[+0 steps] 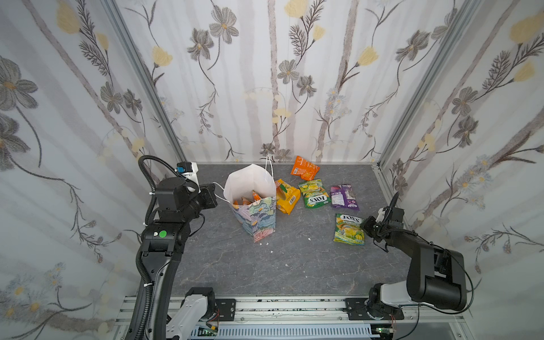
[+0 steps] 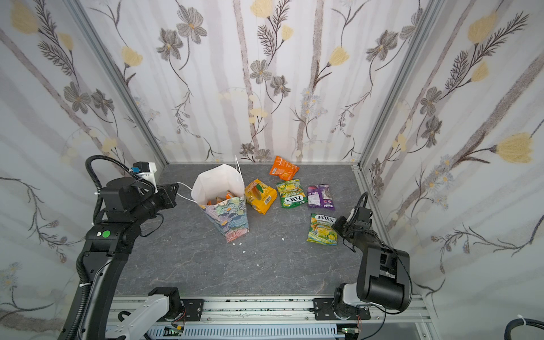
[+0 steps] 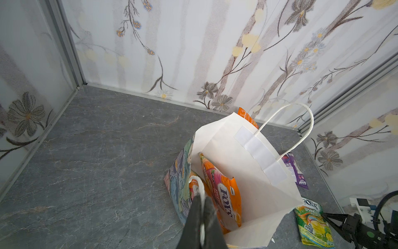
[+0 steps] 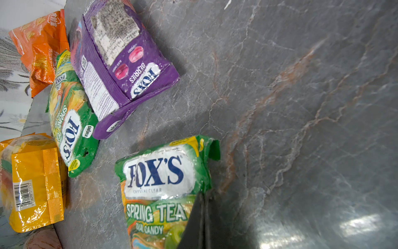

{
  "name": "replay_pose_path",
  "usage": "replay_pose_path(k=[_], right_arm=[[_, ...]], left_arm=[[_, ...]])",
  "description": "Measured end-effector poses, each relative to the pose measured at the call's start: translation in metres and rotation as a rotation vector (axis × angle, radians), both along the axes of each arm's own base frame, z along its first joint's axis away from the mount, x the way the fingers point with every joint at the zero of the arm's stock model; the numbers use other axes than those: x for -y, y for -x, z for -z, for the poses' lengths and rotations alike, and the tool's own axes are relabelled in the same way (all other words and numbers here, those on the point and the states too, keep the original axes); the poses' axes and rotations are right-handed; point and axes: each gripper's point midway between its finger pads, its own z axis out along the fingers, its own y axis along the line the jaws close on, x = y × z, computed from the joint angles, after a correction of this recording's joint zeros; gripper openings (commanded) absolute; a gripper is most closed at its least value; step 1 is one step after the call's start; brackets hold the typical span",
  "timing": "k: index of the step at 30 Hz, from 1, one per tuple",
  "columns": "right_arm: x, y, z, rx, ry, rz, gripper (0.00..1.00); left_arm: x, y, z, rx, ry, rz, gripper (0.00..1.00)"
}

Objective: Place the snacks into the paper bag
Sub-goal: Pick up the snack from the middle-right of the table.

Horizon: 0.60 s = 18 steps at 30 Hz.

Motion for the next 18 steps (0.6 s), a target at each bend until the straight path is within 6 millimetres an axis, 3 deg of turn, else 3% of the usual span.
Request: replay_pose_path(k=[9,18], right_arm=[[-0.012,-0.005,-0.038,0.120,-0.033,-0.054,0.00],[-0.027,-0.002,-0.061,0.173,-0.061,-0.116,0.00]], left_arm=[[0.000,0.002,-0.004,0.001,0.000,0.000,0.00],[0.000,0.003,-0.004,0.000,0.001,0.002,0.00]])
